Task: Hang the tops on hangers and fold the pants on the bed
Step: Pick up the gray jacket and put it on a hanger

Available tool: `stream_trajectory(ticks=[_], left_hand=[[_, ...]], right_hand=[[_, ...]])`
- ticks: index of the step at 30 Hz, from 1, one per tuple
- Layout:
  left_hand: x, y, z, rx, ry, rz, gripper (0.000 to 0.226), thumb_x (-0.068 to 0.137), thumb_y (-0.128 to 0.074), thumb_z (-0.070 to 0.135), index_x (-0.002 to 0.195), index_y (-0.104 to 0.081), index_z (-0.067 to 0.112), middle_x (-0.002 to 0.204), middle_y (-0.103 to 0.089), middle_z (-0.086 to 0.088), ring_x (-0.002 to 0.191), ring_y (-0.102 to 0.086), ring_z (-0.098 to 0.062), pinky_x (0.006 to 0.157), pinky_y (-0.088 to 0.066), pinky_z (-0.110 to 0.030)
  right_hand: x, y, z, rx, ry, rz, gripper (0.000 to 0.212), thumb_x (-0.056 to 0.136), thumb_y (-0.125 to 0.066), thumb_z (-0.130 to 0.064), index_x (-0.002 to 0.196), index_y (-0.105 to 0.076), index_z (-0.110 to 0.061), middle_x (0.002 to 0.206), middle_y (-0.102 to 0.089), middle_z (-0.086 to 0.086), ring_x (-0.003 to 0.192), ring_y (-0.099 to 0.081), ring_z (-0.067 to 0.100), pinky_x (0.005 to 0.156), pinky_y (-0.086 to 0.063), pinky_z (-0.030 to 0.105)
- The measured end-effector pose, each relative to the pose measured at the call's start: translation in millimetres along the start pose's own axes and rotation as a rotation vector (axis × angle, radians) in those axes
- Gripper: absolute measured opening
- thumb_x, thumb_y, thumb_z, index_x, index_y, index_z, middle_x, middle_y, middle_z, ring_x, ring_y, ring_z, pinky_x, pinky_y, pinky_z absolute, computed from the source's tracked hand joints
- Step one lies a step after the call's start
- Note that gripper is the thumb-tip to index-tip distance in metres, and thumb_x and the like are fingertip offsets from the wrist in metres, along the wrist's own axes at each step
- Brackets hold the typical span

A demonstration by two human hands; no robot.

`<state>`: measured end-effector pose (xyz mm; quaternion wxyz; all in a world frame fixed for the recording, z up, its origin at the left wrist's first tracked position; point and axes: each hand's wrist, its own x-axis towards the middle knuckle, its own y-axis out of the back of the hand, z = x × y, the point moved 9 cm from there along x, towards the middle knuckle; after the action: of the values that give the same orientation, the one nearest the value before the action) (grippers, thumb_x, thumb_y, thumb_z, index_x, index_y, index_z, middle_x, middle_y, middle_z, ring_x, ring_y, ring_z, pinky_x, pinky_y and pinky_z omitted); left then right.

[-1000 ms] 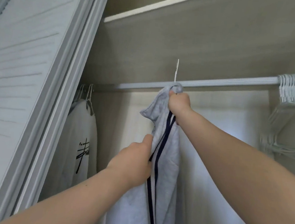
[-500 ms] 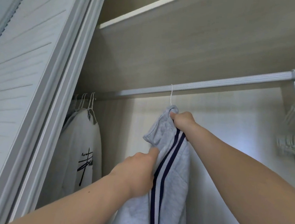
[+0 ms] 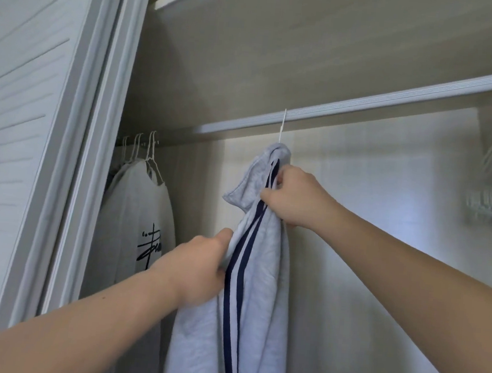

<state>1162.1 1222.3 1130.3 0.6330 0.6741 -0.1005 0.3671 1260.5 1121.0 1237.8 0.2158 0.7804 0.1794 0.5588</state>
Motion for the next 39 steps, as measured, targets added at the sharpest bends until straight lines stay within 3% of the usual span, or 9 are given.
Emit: stream_trajectory(ticks=[4,9,14,19,23,27,33,36,39], left_hand=[[-5.2,2.5,-10.6,0.049,0.022,-0.017,0.029,0.087,-0.049,0.017,0.082,-0.023,0.030,0.084,-0.054,-0.002,0.077,-0.058,-0.029,0.069,-0.051,-0.042],[-17.3,16.7,-31.9,0.095,0.082,-0.027,0.024,0.087,-0.048,0.014,0.082,-0.028,0.028,0.085,-0.053,-0.002,0.075,-0.055,-0.026,0.063,-0.040,-0.036],[-30.6,32.2,-56.5,0.179,0.160,-0.020,0.026,0.090,-0.045,0.010,0.081,-0.028,0.028,0.083,-0.053,-0.002,0.068,-0.052,-0.020,0.053,-0.035,-0.031],[-38.6,36.4,-81.2,0.343,0.309,-0.045,0.024,0.088,-0.043,0.001,0.100,-0.035,0.020,0.085,-0.049,-0.001,0.071,-0.053,-0.021,0.062,-0.047,-0.037],[-33.9,35.9,-83.6,0.571,0.343,-0.024,0.039,0.089,-0.047,-0.001,0.124,-0.037,0.014,0.076,-0.038,0.002,0.060,-0.041,-0.019,0.047,-0.031,-0.030],[-22.7,37.1,-95.4,0.673,0.432,-0.056,0.043,0.091,-0.052,-0.002,0.130,-0.040,0.010,0.074,-0.038,0.003,0.055,-0.037,-0.015,0.046,-0.029,-0.030],[-11.7,30.6,-116.1,0.706,0.518,-0.143,0.045,0.093,-0.051,-0.004,0.135,-0.040,0.006,0.112,-0.059,-0.009,0.081,-0.047,-0.021,0.065,-0.040,-0.033],[-10.3,24.0,-122.6,0.746,0.515,-0.184,0.035,0.097,-0.046,-0.003,0.131,-0.042,0.004,0.123,-0.059,-0.013,0.098,-0.061,-0.026,0.071,-0.042,-0.033],[-12.8,19.2,-127.1,0.803,0.520,-0.222,0.036,0.099,-0.045,-0.001,0.134,-0.040,0.006,0.121,-0.062,-0.013,0.106,-0.065,-0.030,0.070,-0.044,-0.034]], right_hand=[[-1.4,-1.1,-6.3,-0.025,0.069,0.071,0.015,0.095,-0.052,-0.020,0.084,-0.044,-0.013,0.078,-0.054,0.006,0.062,-0.050,0.015,0.048,-0.032,0.028],[17.6,-27.5,-13.7,0.107,0.087,0.014,0.024,0.092,-0.054,-0.013,0.070,-0.043,-0.012,0.065,-0.049,0.003,0.057,-0.045,0.016,0.050,-0.031,0.028],[38.3,-66.7,-25.7,0.260,0.099,-0.020,0.020,0.090,-0.051,-0.008,0.071,-0.048,-0.009,0.064,-0.047,0.005,0.062,-0.045,0.021,0.055,-0.034,0.031],[64.6,-110.8,-41.0,0.277,0.098,-0.056,0.028,0.090,-0.051,-0.010,0.064,-0.041,-0.013,0.067,-0.051,0.008,0.069,-0.051,0.028,0.064,-0.041,0.037],[87.7,-140.6,-51.4,0.346,0.090,-0.107,0.029,0.090,-0.050,-0.008,0.062,-0.041,-0.013,0.066,-0.051,0.008,0.066,-0.049,0.027,0.062,-0.039,0.034],[110.1,-170.9,-60.2,0.398,0.097,-0.144,0.035,0.087,-0.049,0.000,0.060,-0.032,-0.015,0.060,-0.038,0.005,0.063,-0.038,0.022,0.058,-0.028,0.032],[132.7,-219.1,-72.9,0.397,0.088,-0.237,0.028,0.088,-0.046,0.002,0.063,-0.037,-0.010,0.068,-0.045,0.009,0.069,-0.045,0.024,0.058,-0.031,0.031],[138.7,-237.7,-72.3,0.430,0.072,-0.267,0.014,0.090,-0.045,-0.001,0.083,-0.057,0.000,0.092,-0.062,0.016,0.085,-0.061,0.032,0.069,-0.047,0.038],[139.7,-252.6,-66.4,0.409,0.075,-0.266,0.023,0.093,-0.045,-0.005,0.104,-0.065,0.000,0.104,-0.066,0.016,0.095,-0.064,0.036,0.081,-0.053,0.040]])
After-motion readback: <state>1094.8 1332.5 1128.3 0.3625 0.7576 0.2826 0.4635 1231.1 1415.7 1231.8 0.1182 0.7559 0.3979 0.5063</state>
